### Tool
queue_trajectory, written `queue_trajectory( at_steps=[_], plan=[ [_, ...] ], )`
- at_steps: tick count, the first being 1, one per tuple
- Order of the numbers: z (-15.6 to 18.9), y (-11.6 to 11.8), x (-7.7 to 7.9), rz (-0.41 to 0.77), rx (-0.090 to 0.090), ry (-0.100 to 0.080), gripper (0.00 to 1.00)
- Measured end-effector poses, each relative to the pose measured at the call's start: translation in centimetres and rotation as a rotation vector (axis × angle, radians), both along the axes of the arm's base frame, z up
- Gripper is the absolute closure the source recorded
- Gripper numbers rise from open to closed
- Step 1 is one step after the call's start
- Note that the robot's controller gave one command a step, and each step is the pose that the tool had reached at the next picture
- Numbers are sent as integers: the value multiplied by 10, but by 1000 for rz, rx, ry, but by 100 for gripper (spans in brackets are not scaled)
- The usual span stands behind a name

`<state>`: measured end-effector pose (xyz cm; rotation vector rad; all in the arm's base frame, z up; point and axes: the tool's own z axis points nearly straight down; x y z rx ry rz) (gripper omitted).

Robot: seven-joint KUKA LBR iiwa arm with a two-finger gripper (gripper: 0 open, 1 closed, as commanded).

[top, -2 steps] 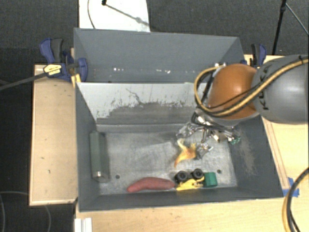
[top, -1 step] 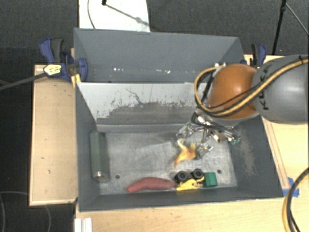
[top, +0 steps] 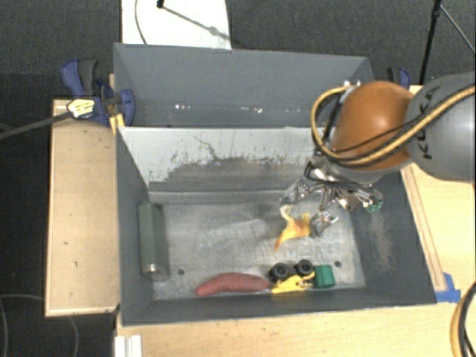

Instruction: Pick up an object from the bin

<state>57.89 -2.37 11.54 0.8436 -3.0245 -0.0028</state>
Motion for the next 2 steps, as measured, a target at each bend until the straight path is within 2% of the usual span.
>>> queue_trajectory(
  at_steps=[1, 2],
  plan=[
    [82, -10, -8, -37, 0, -3, 100],
    [82, -10, -8, -37, 0, -3, 100]
  ],
)
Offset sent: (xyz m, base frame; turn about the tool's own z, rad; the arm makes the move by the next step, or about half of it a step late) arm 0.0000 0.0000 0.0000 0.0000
